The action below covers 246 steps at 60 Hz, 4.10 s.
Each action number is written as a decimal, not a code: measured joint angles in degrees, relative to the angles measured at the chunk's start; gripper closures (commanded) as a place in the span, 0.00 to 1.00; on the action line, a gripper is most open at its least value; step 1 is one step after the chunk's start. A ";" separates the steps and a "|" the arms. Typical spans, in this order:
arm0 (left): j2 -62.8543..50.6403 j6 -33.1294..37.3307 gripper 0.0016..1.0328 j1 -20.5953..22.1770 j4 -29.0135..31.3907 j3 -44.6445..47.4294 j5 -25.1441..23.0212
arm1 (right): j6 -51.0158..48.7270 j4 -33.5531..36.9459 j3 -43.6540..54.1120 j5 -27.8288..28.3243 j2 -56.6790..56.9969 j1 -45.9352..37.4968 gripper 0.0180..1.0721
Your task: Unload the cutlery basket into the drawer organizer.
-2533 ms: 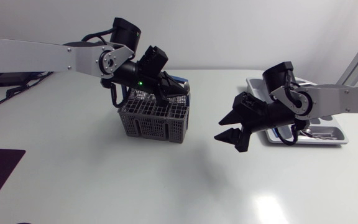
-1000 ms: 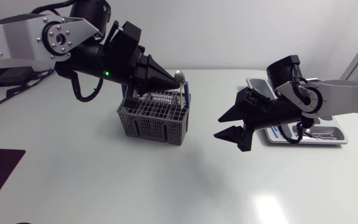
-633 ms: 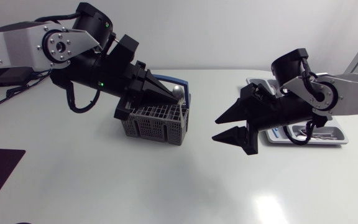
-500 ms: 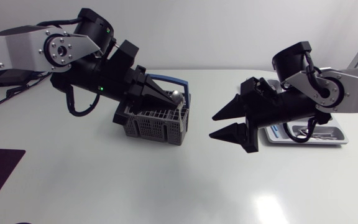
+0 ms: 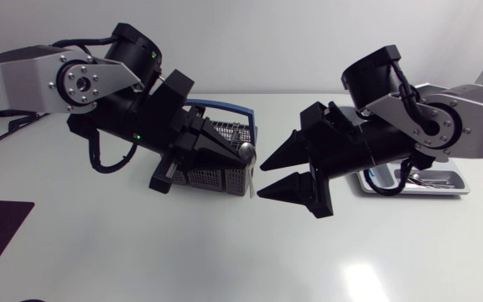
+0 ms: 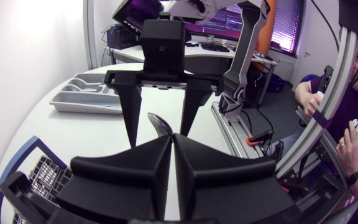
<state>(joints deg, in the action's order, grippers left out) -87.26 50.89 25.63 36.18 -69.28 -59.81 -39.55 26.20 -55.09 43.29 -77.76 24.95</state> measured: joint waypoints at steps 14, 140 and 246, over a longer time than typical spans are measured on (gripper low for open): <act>0.00 0.07 0.93 0.35 -0.04 0.35 0.00 | 1.49 0.17 -0.42 0.00 1.07 1.57 0.52; -0.96 -14.93 0.08 -4.57 -4.13 -7.32 17.42 | -5.53 4.46 1.46 -18.16 4.28 -9.20 0.95; -2.75 -17.92 0.08 -14.75 -3.78 -5.62 37.86 | -43.19 -36.81 7.54 -43.65 -22.45 -52.46 0.37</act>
<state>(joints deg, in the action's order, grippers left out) -90.02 32.97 10.87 32.40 -74.89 -21.96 -82.74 -10.61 -47.55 -0.36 -100.20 -27.51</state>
